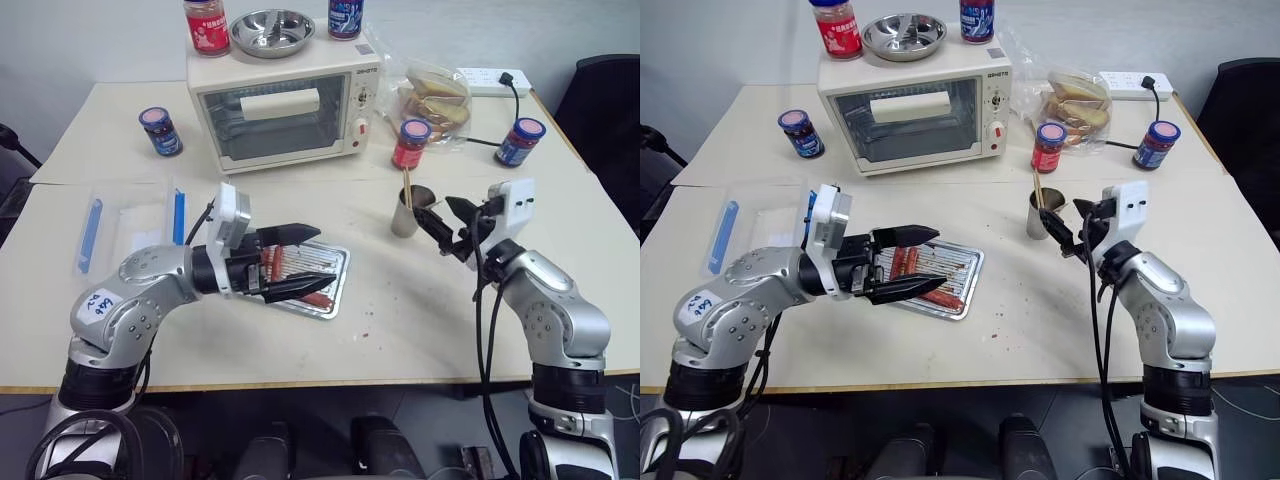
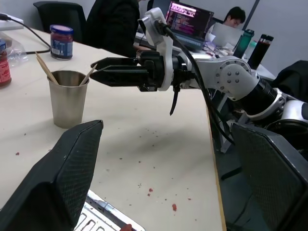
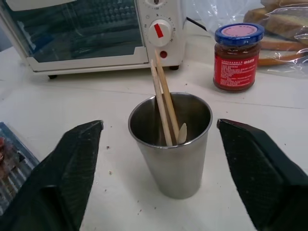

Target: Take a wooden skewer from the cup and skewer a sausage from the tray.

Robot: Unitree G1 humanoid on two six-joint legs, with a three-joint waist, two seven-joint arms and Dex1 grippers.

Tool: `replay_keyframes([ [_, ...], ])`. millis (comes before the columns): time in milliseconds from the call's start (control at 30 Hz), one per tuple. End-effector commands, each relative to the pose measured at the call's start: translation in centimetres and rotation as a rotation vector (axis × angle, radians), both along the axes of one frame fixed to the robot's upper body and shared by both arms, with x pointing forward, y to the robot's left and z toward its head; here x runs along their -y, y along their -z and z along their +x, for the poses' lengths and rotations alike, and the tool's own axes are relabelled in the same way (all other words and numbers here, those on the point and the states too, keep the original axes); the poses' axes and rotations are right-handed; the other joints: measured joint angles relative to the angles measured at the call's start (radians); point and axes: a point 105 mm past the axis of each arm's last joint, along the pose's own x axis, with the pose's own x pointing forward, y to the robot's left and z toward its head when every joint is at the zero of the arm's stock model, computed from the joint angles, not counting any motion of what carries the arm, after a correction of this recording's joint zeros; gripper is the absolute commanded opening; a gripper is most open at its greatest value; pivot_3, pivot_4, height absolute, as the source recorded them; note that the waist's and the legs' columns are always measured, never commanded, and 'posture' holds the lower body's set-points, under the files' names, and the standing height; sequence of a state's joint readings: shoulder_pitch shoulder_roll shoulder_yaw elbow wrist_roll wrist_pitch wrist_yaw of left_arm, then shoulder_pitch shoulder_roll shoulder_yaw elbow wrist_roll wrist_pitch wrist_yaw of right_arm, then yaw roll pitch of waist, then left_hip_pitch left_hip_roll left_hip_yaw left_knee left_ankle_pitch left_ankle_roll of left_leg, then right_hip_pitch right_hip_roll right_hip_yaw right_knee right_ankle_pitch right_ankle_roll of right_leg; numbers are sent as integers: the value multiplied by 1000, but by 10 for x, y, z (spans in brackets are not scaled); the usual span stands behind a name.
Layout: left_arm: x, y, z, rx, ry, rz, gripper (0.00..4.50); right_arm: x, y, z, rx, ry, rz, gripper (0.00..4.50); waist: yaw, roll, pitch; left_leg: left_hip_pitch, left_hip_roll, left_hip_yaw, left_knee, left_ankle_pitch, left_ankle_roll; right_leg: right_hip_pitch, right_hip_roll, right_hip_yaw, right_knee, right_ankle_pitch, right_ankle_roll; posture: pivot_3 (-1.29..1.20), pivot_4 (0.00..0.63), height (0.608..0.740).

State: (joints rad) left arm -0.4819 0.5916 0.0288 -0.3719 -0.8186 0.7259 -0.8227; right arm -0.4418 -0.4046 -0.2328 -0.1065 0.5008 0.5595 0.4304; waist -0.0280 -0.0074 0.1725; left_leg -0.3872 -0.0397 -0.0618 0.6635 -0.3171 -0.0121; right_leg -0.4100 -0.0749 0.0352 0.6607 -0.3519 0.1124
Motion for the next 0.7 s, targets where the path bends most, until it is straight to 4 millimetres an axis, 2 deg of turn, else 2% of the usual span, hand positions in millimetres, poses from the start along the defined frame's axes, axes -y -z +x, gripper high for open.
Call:
replay_keyframes([
  [33, 3, -7, -1, 42, 6, -21, 4500, -6, -9, 2, 55, -11, 5, 2822, -1, 0, 0, 0, 0, 0, 0, 0, 0, 0, 0, 0, 0, 0, 0, 0, 150, 740],
  [167, 4, -11, 2, 37, -5, -51, 4500, -13, -3, 6, 38, -21, -1, 1849, -1, 0, 0, 0, 0, 0, 0, 0, 0, 0, 0, 0, 0, 0, 0, 0, 150, 740],
  [333, 7, -13, 4, 45, -1, -55, 4500, -17, -3, 14, 51, -15, 4, 1849, -2, 0, 0, 0, 0, 0, 1, 0, 0, 0, 0, 0, 0, 0, 0, 0, 150, 740],
  [567, 8, -12, 4, 49, 1, -54, 4500, -15, -6, 17, 68, -5, -1, 161, -1, 0, 0, 0, 0, 0, 1, 0, 0, 0, 0, 0, 0, 0, 0, 0, 150, 740],
  [700, 9, -12, 5, 53, -2, -53, 4500, -18, -8, 17, 78, -9, -6, 77, -2, 0, 0, 0, 0, 0, 1, 0, 0, 0, 0, 0, 1, 0, 0, 0, 150, 740],
])
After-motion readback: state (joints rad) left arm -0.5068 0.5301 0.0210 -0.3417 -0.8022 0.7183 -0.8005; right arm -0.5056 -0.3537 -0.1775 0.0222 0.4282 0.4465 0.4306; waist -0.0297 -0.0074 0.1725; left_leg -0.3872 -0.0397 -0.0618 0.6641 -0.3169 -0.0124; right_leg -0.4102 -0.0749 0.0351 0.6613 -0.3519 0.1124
